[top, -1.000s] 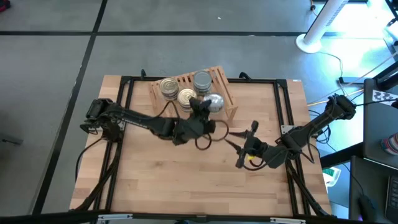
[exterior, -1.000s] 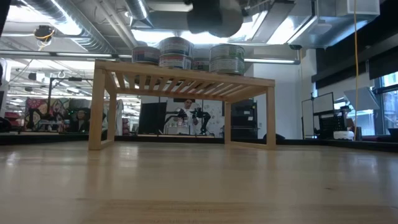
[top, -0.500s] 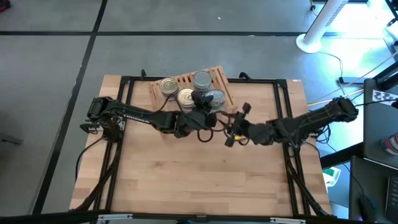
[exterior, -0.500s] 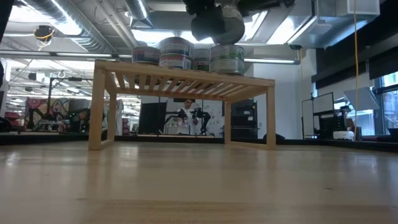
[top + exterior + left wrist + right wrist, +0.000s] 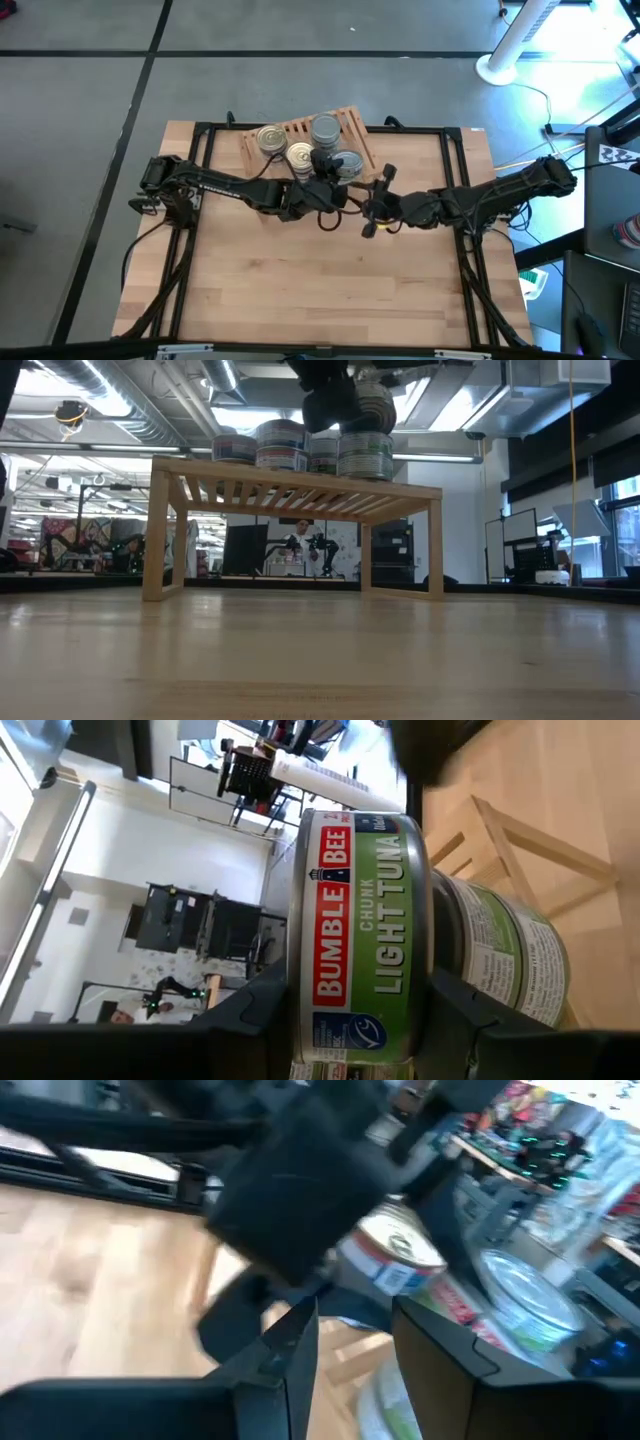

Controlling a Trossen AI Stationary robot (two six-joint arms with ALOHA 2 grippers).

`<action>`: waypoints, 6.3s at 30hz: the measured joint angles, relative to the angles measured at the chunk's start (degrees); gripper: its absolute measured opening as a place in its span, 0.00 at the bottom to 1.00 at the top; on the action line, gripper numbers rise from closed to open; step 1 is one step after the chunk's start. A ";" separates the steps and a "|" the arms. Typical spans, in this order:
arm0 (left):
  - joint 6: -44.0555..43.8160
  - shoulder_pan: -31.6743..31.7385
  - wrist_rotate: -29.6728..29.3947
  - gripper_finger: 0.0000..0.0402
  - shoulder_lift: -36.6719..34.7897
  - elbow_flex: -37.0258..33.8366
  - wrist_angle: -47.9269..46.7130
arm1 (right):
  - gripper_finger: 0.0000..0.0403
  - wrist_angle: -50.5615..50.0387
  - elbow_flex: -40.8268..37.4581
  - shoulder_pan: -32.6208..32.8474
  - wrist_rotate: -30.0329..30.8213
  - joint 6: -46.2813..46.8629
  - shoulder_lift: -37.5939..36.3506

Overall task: Stack canned seafood by type on shelf
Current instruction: Stack the green tuna can on top of the green tuna can on the shelf, then return to Home Position

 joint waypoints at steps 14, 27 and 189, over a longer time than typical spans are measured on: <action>1.26 0.11 -0.35 0.37 0.00 -0.04 -0.62 | 0.33 1.99 0.04 -7.39 -3.72 1.39 1.31; 1.15 0.03 -0.43 0.37 0.02 -0.04 -0.80 | 0.33 1.85 0.07 -8.34 -3.70 1.37 1.84; -42.48 7.91 44.51 0.63 -100.26 -81.40 8.58 | 0.33 -0.32 -55.58 -31.49 -39.08 16.56 -68.78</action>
